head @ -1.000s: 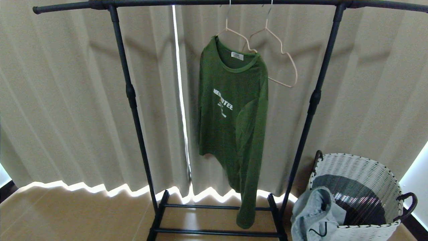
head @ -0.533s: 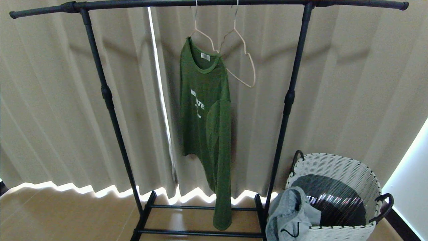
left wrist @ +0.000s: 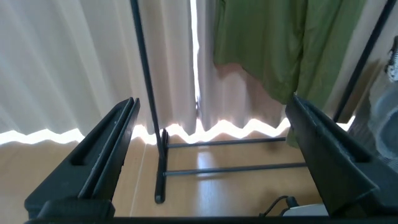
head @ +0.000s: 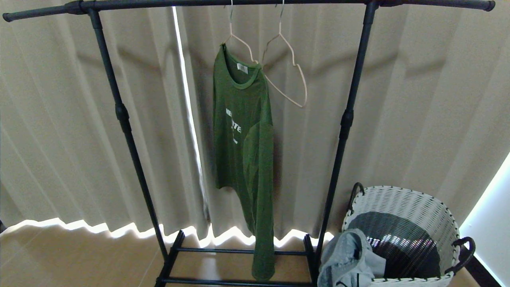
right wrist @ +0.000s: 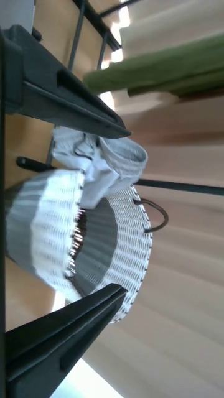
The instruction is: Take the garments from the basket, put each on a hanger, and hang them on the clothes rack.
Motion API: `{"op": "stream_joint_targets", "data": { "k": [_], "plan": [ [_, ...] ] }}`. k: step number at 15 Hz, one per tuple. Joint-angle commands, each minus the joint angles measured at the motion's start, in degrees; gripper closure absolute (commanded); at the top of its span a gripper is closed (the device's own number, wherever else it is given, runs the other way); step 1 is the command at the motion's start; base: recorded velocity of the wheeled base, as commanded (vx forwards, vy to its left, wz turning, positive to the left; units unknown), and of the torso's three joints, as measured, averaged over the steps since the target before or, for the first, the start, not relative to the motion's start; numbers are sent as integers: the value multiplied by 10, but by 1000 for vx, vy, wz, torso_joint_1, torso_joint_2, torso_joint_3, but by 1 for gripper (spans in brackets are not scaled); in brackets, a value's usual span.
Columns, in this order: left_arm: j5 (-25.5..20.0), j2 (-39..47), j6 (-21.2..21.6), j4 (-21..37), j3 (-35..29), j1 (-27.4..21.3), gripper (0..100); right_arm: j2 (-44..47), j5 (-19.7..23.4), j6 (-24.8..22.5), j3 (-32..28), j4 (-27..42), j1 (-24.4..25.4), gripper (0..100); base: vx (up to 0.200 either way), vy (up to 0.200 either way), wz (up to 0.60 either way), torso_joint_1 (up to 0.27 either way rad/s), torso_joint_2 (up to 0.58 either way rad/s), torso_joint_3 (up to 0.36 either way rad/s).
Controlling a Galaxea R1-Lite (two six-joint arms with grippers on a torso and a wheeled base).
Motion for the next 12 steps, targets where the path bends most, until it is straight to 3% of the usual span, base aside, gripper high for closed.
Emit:
{"op": "stream_joint_targets", "data": {
  "k": [1,5,10,12],
  "plan": [
    [0,0,0,0,1,0,0,0,1,-1,0,0,0,0,200,0,0,2,12,2],
    [-1,1,1,0,1,0,0,0,1,-1,-1,-1,0,0,200,0,0,2,4,1],
    [-2,0,-2,0,0,0,0,0,-21,2,-11,8,0,0,0,0,0,0,0,0],
    [-3,0,-2,0,0,0,0,61,-15,4,-78,24,20,0,0,0,0,0,0,0]
  ]
}}
